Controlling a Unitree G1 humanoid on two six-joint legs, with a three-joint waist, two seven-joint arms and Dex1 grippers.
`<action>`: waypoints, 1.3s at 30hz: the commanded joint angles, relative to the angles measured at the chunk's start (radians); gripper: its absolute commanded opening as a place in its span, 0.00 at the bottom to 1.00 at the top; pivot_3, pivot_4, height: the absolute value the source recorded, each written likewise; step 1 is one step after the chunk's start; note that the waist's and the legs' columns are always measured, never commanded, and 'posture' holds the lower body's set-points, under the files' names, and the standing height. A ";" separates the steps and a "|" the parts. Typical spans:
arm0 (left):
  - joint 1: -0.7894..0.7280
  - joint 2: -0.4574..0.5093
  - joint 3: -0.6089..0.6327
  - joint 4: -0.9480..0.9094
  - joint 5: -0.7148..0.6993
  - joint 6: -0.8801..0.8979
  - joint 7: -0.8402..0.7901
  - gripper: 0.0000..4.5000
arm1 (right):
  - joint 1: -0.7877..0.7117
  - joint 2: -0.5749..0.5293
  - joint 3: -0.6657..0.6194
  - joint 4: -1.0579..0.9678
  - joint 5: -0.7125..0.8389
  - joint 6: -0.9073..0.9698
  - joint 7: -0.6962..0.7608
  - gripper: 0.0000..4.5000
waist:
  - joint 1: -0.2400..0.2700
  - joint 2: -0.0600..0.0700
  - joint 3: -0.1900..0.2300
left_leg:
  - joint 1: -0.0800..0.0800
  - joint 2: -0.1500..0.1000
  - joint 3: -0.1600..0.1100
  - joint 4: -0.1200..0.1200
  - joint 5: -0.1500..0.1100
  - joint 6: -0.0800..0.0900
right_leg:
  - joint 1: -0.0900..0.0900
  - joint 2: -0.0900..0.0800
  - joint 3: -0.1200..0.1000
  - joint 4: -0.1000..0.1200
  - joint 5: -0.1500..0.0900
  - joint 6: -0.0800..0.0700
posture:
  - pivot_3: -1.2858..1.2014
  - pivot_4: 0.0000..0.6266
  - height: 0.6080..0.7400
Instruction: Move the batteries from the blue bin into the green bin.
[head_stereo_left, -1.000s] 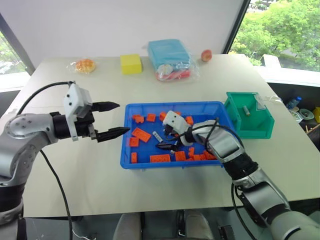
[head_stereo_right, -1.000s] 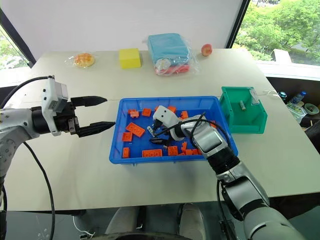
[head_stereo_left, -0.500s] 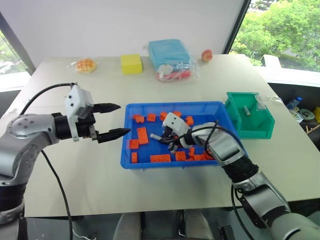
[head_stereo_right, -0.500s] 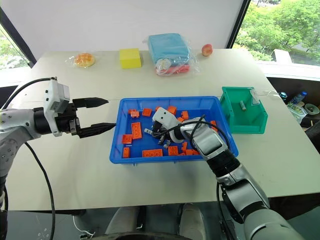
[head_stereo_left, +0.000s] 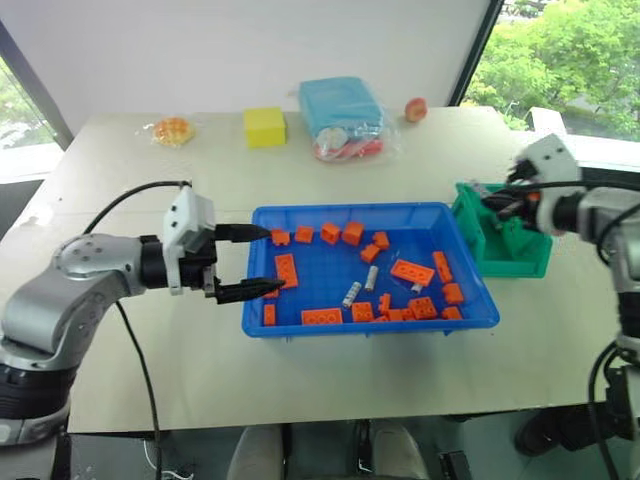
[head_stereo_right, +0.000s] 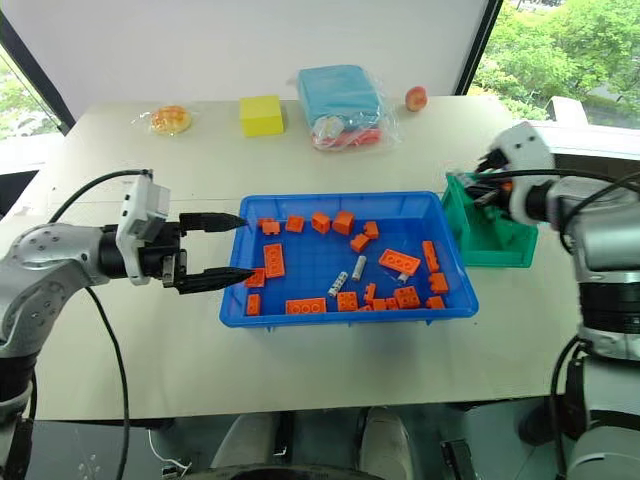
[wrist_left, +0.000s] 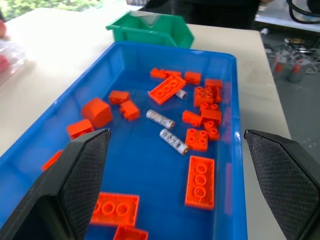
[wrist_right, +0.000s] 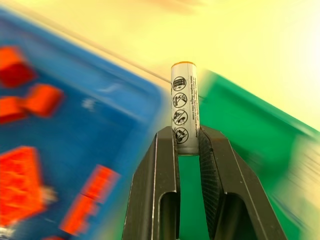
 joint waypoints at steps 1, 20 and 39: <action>-0.041 -0.011 -0.013 -0.001 -0.001 -0.018 -0.013 1.00 | 0.023 0.002 -0.011 0.011 -0.008 -0.039 -0.032 0.12 | -0.003 0.000 0.000 | 0.000 0.000 0.000 0.000 0.000 0.000 | 0.000 0.000 0.000 0.000 0.000 0.000 | 0.52 0.24 0.72; -0.047 -0.036 -0.023 -0.027 0.007 -0.004 0.010 1.00 | 0.059 0.205 0.289 -0.341 0.225 0.068 0.112 0.68 | 0.007 0.002 0.001 | 0.000 0.001 -0.003 0.002 0.000 0.000 | -0.002 0.000 0.001 0.000 0.002 -0.002 | 0.52 0.24 0.72; -0.025 -0.008 0.017 -0.071 -0.010 0.021 0.048 1.00 | -0.228 0.294 0.591 0.337 -0.138 -0.988 0.580 0.68 | -0.002 0.000 0.001 | 0.001 0.000 0.000 0.003 0.000 0.001 | 0.002 0.001 0.001 0.001 0.003 0.002 | 0.52 0.24 0.72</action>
